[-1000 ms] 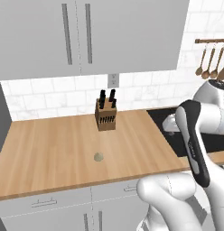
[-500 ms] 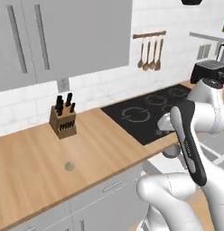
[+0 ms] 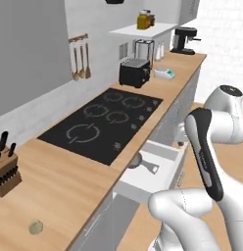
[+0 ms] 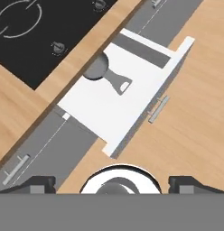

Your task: Pick the measuring cup from the drawer and place it on the counter.

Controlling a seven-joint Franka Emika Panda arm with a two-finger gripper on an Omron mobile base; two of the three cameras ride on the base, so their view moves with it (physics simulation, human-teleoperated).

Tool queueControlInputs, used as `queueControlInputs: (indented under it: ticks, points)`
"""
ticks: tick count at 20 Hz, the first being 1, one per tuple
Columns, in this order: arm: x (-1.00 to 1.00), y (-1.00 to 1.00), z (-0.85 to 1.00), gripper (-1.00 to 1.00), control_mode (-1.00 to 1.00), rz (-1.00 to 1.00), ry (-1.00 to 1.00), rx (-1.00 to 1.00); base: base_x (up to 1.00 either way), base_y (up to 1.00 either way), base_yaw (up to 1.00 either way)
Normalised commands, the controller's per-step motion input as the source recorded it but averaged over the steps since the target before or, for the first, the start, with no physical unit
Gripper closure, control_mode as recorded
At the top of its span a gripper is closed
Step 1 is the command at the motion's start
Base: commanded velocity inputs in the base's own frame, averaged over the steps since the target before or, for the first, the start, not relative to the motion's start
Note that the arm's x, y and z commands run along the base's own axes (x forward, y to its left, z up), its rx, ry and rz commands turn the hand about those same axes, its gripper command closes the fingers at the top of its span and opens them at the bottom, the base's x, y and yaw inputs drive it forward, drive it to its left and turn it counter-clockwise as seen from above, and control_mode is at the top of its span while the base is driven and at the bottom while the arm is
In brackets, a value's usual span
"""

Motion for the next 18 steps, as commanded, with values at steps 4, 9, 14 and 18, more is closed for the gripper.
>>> queueControlInputs:
  ticks: [4,9,14,18]
  points:
    - [0.0,0.0,0.0,-1.0,1.0,0.0,0.0,0.0,-0.93,0.62,-0.3]
    - [0.0,0.0,0.0,-1.0,1.0,0.0,0.0,0.0,0.01,0.35,-0.09]
    - [0.88,0.0,0.0,-1.0,-1.0,-0.01,0.15,0.0,0.0,0.0,0.0]
    - [1.0,0.0,0.0,-1.0,-1.0,0.0,0.31,0.0,0.0,0.0,0.0]
